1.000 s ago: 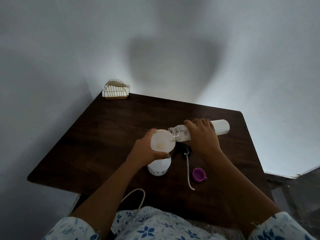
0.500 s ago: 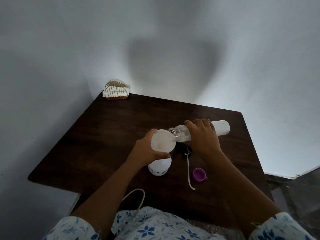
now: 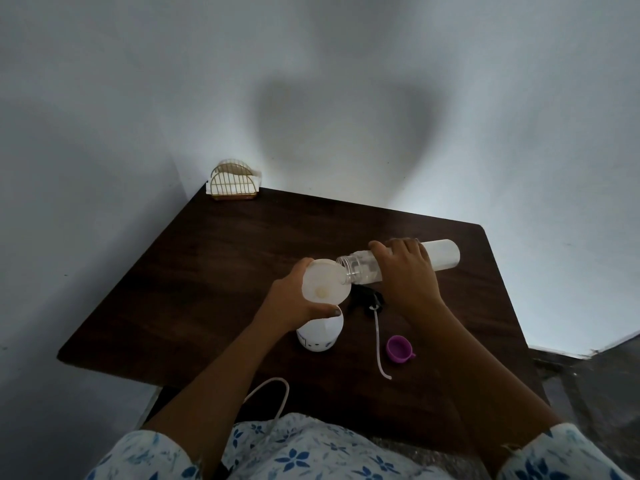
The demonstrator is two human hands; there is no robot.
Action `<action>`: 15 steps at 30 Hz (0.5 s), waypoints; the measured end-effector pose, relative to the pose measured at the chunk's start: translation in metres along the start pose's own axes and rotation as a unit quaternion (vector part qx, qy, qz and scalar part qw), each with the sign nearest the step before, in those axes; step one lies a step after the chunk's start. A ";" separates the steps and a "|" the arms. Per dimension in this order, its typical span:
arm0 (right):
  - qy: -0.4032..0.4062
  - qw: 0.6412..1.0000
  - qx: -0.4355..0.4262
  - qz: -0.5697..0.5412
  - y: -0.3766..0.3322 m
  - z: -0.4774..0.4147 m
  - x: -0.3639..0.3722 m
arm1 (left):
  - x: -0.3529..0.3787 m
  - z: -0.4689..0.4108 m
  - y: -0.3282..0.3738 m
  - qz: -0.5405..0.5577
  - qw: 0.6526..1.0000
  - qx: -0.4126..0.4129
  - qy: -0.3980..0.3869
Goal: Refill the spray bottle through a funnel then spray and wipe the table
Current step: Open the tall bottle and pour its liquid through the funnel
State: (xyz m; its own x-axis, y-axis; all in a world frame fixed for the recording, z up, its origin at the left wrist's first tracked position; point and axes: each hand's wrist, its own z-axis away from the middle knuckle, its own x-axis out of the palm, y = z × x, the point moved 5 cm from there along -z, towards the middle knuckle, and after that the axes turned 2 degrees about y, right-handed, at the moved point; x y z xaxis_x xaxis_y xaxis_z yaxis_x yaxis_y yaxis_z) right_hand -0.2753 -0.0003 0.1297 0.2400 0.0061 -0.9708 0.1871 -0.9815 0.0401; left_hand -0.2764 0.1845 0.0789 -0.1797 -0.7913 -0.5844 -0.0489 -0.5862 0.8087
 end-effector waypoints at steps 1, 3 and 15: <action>0.003 1.000 0.000 0.001 0.000 0.000 0.000 | 0.000 0.000 0.000 0.000 1.000 -0.001 0.000; 0.004 1.000 -0.002 0.000 0.000 0.000 0.000 | 0.000 0.000 0.000 0.000 1.000 -0.001 -0.002; -0.009 1.000 0.004 -0.001 0.001 0.000 0.000 | 0.000 0.000 0.003 -0.004 1.000 0.004 -0.002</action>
State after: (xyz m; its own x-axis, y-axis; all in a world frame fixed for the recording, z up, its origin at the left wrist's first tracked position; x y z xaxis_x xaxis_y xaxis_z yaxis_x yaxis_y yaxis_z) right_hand -0.2752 -0.0016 0.1299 0.2232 0.0055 -0.9747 0.1808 -0.9829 0.0359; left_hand -0.2761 0.1829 0.0816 -0.1833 -0.7854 -0.5913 -0.0575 -0.5919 0.8040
